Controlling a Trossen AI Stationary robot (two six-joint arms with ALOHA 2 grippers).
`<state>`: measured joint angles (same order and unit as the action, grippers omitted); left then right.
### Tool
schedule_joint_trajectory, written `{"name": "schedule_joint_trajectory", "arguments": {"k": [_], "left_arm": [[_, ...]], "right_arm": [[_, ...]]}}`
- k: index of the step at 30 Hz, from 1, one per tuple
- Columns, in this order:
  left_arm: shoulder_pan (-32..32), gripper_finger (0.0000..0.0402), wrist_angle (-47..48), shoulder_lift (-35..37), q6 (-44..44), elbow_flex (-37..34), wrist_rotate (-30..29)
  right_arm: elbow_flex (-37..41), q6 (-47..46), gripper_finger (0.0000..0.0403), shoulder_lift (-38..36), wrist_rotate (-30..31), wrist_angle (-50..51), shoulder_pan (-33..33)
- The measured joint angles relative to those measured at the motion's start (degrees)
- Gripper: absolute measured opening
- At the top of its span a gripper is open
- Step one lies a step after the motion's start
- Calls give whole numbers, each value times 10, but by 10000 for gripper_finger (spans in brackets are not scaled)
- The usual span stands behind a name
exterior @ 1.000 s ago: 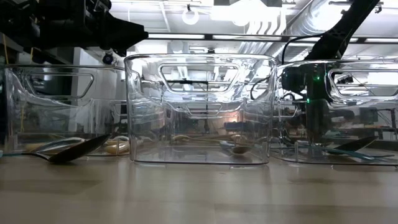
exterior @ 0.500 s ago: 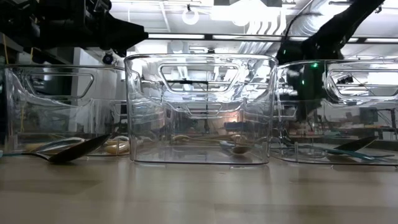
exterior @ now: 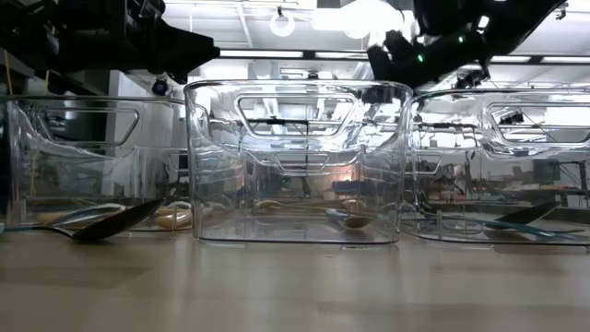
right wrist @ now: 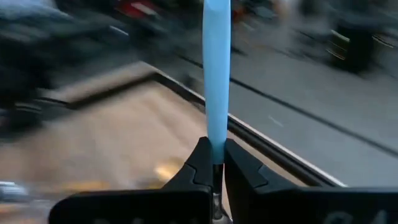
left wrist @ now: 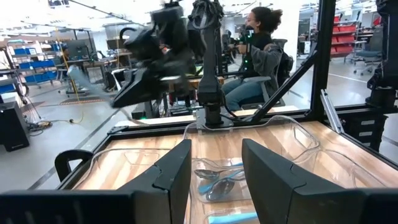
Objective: Sort silverware by color (type)
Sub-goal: Put the light blue spoon into the middle transparent bin
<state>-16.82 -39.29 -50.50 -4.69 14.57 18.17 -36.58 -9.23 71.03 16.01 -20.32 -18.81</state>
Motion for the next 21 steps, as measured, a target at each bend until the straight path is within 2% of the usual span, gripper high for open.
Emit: {"name": "schedule_joint_trajectory", "arguments": {"k": [5,8,17,21], "left_arm": [[0,130,-10,0,0,0,-2],[0,130,-10,0,0,0,-3],[0,130,-11,0,-15,0,-4],[0,130,-11,0,-15,0,-4]], "right_arm": [[0,36,3,51,-122,-182,40],[0,41,3,78,-161,-241,48],[0,20,3,101,-167,-259,42],[-1,18,3,101,-220,-263,42]]}}
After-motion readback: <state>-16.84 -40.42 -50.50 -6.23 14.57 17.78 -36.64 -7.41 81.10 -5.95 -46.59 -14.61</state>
